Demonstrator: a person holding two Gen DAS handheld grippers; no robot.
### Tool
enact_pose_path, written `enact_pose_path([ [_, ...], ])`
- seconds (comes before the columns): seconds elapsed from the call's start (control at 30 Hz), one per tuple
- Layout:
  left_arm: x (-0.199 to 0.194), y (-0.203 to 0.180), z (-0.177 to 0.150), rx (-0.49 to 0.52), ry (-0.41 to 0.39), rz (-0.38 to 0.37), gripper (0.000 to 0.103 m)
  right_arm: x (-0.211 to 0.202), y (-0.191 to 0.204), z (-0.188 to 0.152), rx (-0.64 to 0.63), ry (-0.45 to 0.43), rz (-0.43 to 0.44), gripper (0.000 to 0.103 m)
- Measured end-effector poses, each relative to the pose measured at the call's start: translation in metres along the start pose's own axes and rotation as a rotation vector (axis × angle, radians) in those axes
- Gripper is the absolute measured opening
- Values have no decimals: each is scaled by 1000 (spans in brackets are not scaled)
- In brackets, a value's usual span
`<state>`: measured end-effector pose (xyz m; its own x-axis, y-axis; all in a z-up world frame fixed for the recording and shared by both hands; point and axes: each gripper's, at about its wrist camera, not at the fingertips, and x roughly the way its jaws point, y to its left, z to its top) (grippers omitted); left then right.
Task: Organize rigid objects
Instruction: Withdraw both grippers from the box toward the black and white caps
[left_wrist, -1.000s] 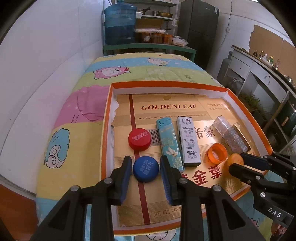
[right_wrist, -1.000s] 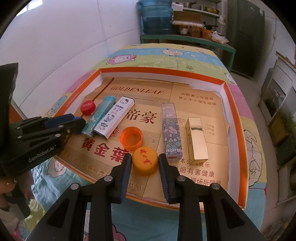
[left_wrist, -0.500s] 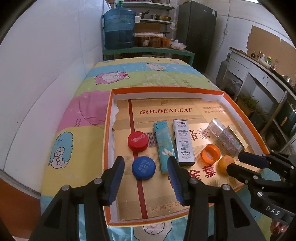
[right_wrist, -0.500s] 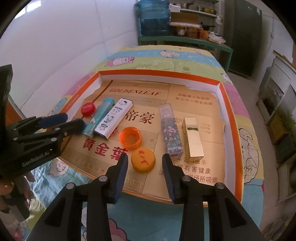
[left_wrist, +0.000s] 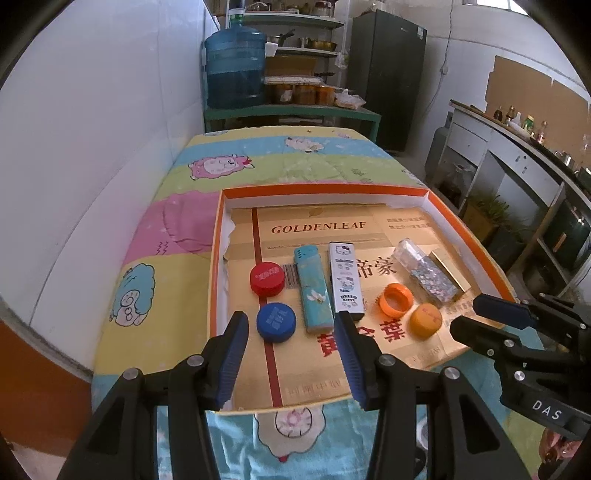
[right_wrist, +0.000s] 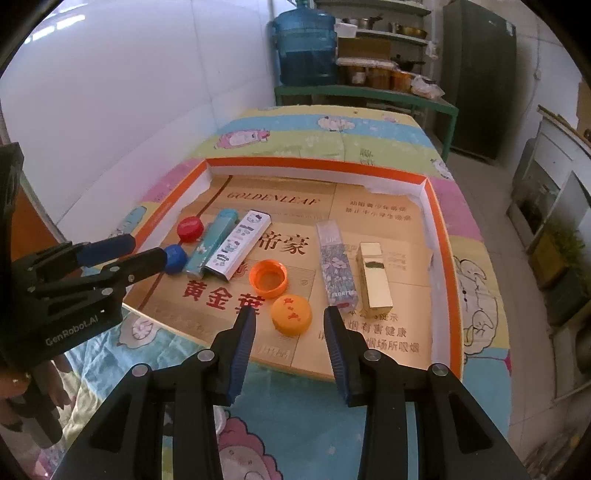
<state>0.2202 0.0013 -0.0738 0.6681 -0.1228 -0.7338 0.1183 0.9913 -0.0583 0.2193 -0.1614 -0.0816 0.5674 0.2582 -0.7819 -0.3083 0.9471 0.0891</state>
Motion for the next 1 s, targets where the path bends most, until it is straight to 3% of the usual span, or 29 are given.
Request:
enact_pose_path([
  [1.0, -76, -12, -42, -9, -68, -64, 48, -69, 21, -43, -5, -57, -20, 39],
])
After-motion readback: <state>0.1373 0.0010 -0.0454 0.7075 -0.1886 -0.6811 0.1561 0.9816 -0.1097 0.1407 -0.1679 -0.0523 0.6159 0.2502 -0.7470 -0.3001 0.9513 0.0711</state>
